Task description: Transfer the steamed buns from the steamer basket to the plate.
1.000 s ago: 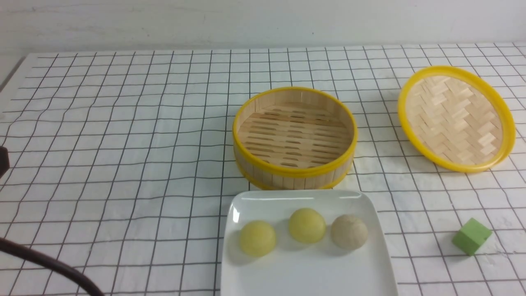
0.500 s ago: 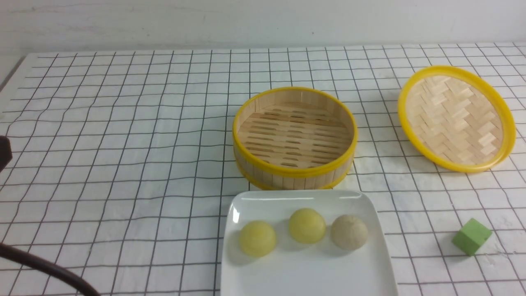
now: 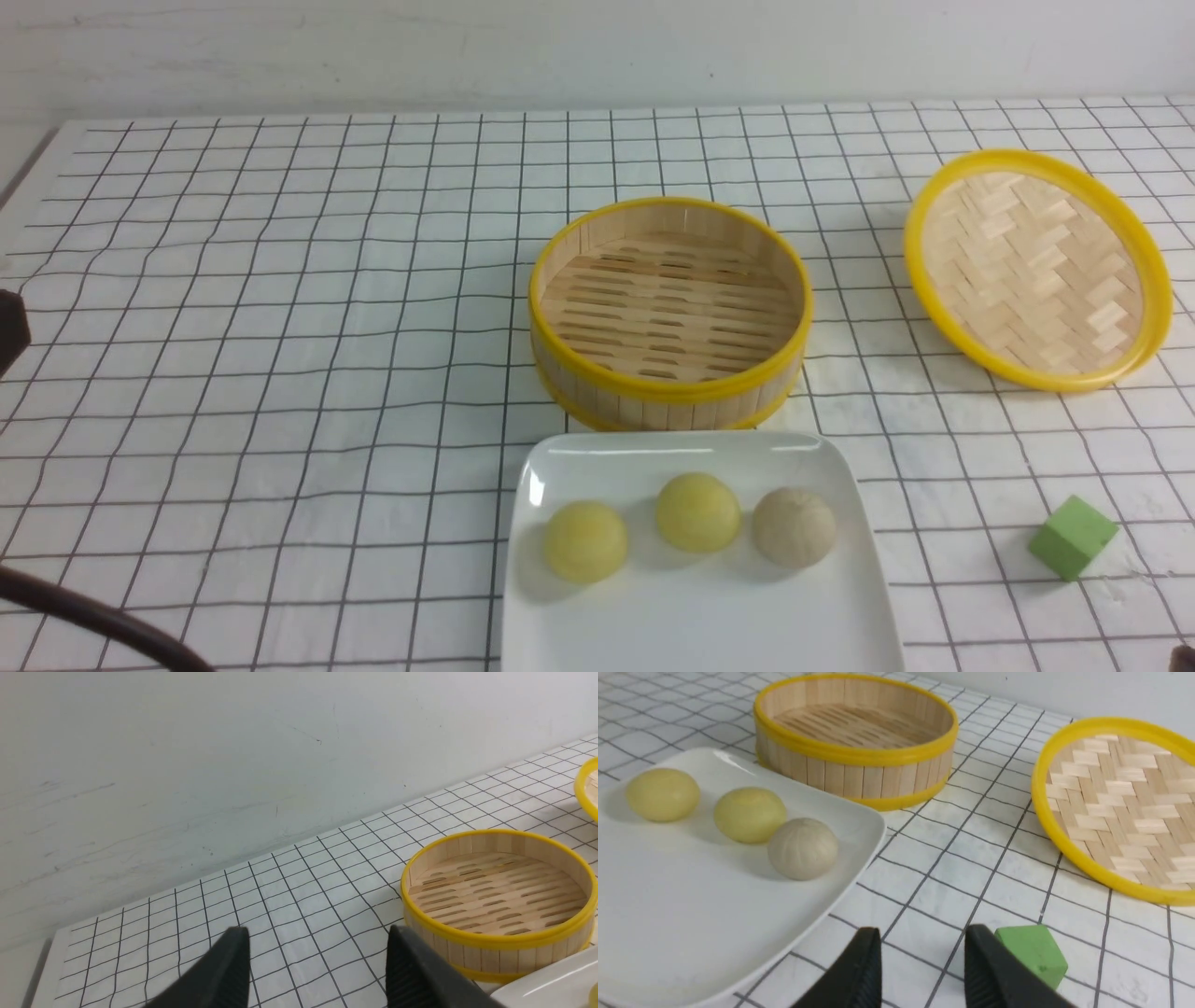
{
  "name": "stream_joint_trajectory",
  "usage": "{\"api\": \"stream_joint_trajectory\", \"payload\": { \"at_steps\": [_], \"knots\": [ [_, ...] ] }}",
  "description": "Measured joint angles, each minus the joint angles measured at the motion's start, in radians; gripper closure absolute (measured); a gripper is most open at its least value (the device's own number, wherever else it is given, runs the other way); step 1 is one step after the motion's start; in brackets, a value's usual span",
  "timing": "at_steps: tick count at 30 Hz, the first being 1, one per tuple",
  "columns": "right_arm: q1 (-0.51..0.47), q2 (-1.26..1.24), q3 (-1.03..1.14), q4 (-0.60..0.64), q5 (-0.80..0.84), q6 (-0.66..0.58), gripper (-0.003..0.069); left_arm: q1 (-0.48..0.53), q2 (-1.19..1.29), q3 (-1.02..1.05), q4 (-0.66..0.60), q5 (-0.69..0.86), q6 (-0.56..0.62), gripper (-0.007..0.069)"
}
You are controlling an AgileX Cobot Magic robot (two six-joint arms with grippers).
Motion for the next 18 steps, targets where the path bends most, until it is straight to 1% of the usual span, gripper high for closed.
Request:
{"api": "stream_joint_trajectory", "payload": {
  "at_steps": [1, 4, 5, 11, 16, 18],
  "knots": [
    [0.000, 0.000, 0.000, 0.006, -0.002, 0.000, 0.0389, 0.000, 0.000, 0.000, 0.000, 0.000, 0.000, 0.0214],
    [0.000, 0.000, 0.013, 0.104, -0.065, 0.000, 0.0397, 0.000, 0.000, 0.000, 0.000, 0.000, 0.000, 0.0214],
    [0.000, 0.000, 0.018, 0.119, -0.081, 0.000, 0.0400, 0.000, 0.000, 0.000, 0.000, 0.000, 0.000, 0.0214],
    [0.000, 0.000, 0.042, 0.122, -0.088, 0.000, 0.0416, 0.000, 0.000, 0.000, -0.006, -0.001, 0.000, 0.0214],
    [-0.002, 0.000, 0.042, 0.116, -0.095, 0.000, 0.0416, 0.000, 0.000, 0.000, -0.028, -0.002, 0.000, 0.0233],
    [-0.019, 0.000, 0.042, 0.111, -0.069, 0.000, 0.0416, 0.000, 0.000, 0.000, -0.032, -0.002, 0.000, 0.0245]
  ]
}}
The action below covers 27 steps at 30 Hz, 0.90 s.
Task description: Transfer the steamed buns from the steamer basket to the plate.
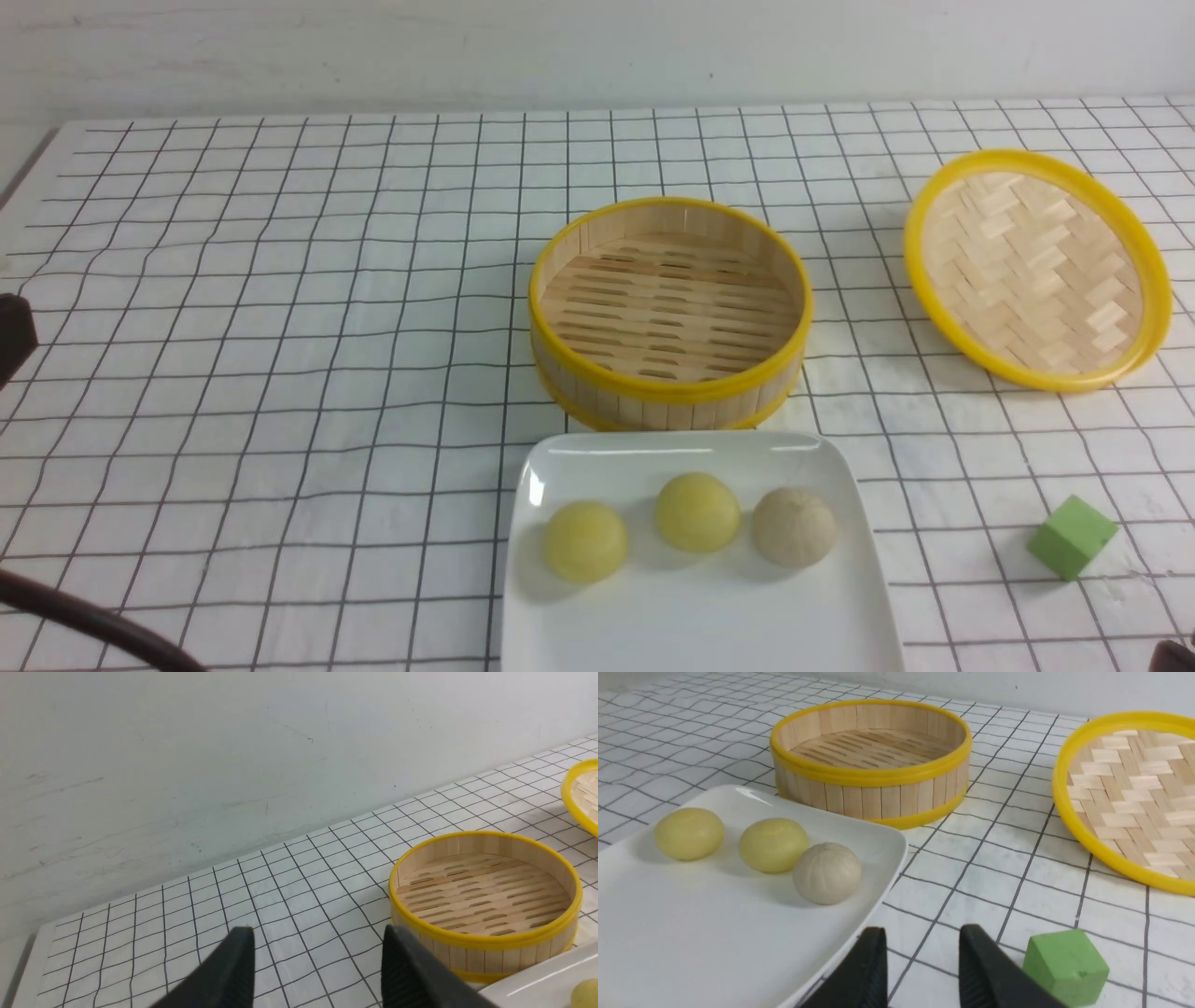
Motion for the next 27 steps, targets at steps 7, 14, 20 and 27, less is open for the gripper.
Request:
{"api": "stream_joint_trajectory", "payload": {
  "at_steps": [7, 14, 20, 27],
  "knots": [
    [-0.119, 0.000, 0.000, -0.022, 0.060, 0.000, 0.0416, 0.000, 0.000, 0.000, -0.001, 0.000, 0.000, 0.0267],
    [-0.274, 0.000, 0.000, -0.022, 0.064, 0.000, 0.0416, 0.000, 0.000, 0.000, -0.001, 0.000, 0.000, 0.0269],
    [-0.389, 0.000, 0.000, 0.000, 0.064, 0.000, 0.0416, 0.000, 0.000, 0.000, -0.001, 0.000, 0.000, 0.0269],
    [-0.478, 0.000, 0.000, 0.004, 0.100, 0.000, 0.0416, 0.000, 0.000, 0.000, -0.001, 0.000, 0.000, 0.0269]
  ]
}}
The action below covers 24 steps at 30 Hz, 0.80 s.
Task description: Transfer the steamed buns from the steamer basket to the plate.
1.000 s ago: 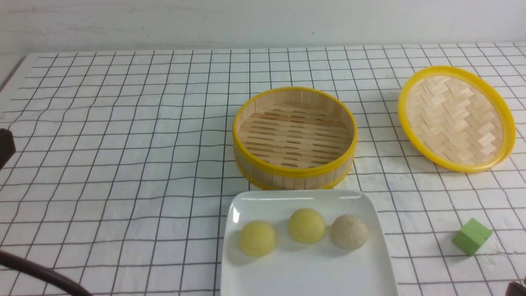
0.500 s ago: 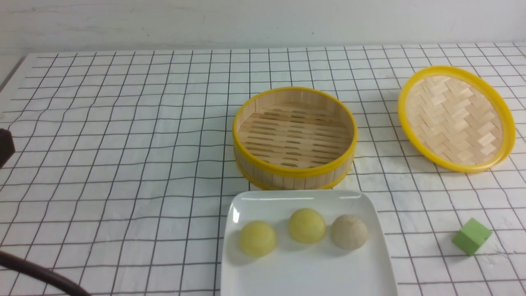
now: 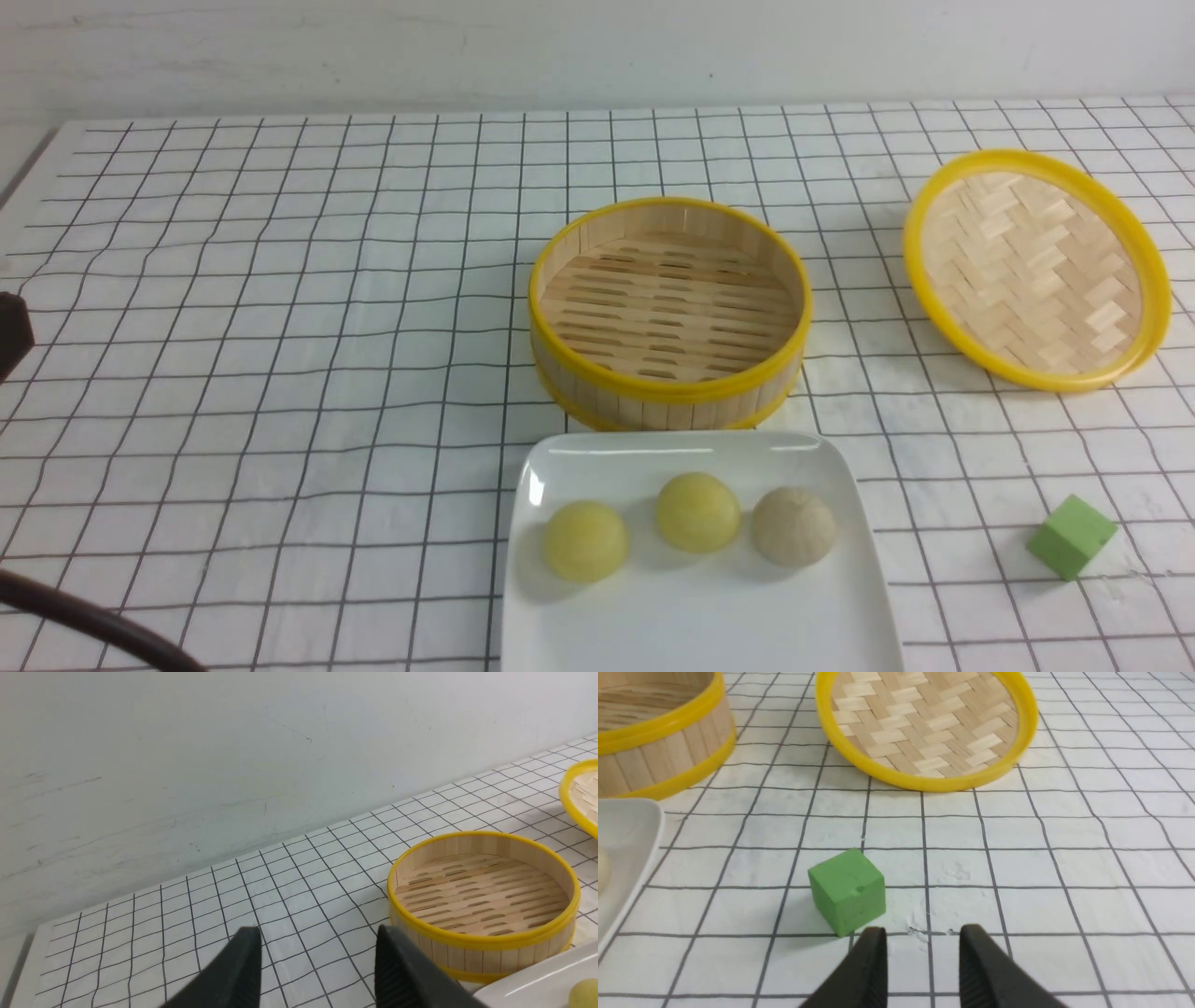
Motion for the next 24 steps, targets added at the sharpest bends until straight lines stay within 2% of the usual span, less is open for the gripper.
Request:
{"api": "stream_joint_trajectory", "payload": {
  "at_steps": [24],
  "knots": [
    [-0.021, 0.000, -0.003, 0.001, 0.015, 0.000, 0.0416, 0.000, 0.000, 0.000, 0.000, -0.004, 0.000, 0.0269]
  ]
}}
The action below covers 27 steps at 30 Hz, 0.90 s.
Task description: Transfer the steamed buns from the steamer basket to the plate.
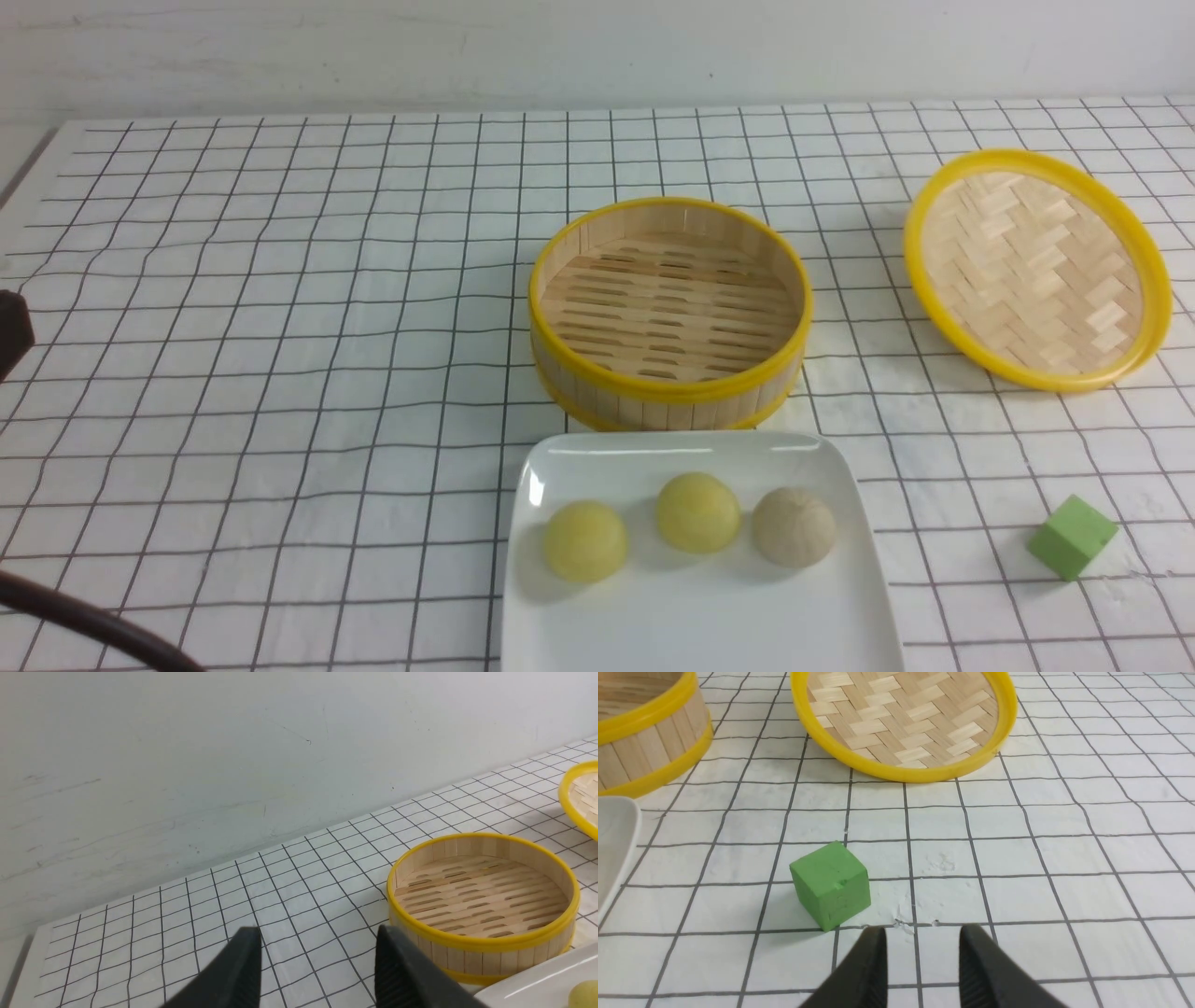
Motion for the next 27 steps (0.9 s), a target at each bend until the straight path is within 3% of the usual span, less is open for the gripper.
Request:
{"api": "stream_joint_trajectory", "payload": {
  "at_steps": [13, 27],
  "knots": [
    [0.000, 0.000, 0.000, 0.000, 0.000, 0.000, 0.0416, 0.000, 0.000, 0.000, -0.041, 0.000, -0.040, 0.0292],
    [0.000, 0.000, 0.000, 0.000, 0.000, 0.000, 0.0416, 0.000, 0.000, 0.000, 0.023, 0.141, -0.145, 0.0298]
  ]
}}
